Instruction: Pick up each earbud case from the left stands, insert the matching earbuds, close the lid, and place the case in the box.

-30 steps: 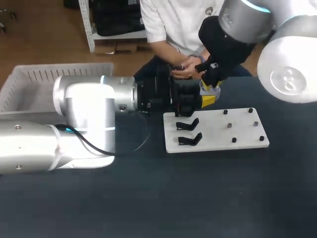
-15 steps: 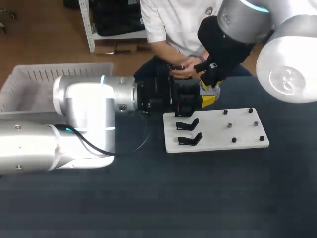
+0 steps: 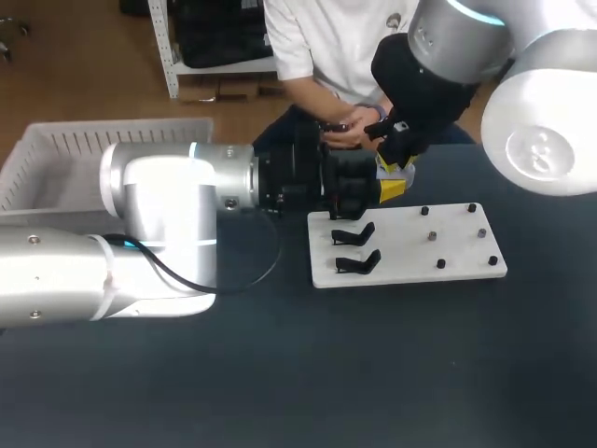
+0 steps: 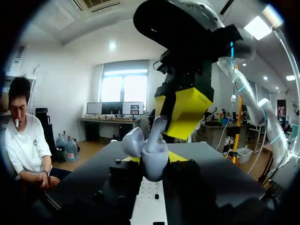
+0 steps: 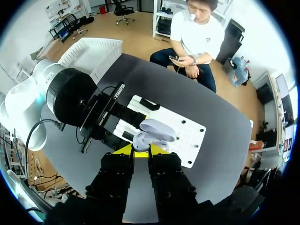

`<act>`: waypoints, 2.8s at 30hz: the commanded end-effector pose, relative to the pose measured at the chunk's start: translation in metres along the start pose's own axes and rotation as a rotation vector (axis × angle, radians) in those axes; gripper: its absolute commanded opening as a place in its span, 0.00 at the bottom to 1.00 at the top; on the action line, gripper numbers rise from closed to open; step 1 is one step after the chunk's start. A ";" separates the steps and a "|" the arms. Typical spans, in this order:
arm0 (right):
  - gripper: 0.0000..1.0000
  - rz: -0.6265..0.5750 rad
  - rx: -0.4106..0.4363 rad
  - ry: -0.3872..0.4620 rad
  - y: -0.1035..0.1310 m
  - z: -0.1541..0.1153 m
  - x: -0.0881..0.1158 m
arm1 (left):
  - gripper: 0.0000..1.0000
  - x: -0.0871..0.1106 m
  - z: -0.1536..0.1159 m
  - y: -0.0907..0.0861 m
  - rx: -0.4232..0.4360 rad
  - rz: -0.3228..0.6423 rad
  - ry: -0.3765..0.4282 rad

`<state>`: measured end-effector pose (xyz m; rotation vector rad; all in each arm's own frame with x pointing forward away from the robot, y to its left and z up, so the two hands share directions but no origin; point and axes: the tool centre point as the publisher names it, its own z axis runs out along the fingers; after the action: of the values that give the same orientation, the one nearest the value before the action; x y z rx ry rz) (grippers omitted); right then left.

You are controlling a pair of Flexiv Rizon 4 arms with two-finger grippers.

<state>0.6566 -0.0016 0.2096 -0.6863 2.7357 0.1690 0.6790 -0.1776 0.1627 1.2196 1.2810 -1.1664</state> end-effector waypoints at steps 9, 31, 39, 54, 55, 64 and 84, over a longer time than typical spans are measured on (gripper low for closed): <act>0.00 -0.005 0.001 0.007 0.001 0.003 -0.002 | 0.00 0.001 0.000 -0.001 -0.006 0.005 -0.007; 0.00 -0.053 0.040 0.022 0.000 0.009 0.002 | 0.00 0.001 0.000 -0.001 -0.006 0.005 -0.007; 0.16 -0.064 0.047 0.021 0.001 0.010 0.003 | 0.00 0.001 0.000 -0.001 -0.006 0.005 -0.007; 0.31 -0.059 0.062 0.008 0.000 0.006 0.003 | 0.00 0.001 0.000 -0.001 -0.006 0.005 -0.007; 0.32 -0.059 0.062 0.007 0.000 0.006 0.003 | 0.00 0.001 0.000 -0.001 -0.006 0.005 -0.007; 0.36 -0.057 0.069 -0.005 -0.002 0.002 -0.001 | 0.00 0.001 0.000 -0.001 -0.006 0.005 -0.007; 0.21 -0.019 0.032 -0.037 0.007 -0.021 0.006 | 0.00 0.001 0.000 -0.001 -0.006 0.005 -0.007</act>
<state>0.6506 0.0008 0.2278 -0.6953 2.6953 0.1293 0.6791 -0.1776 0.1630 1.2197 1.2791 -1.1670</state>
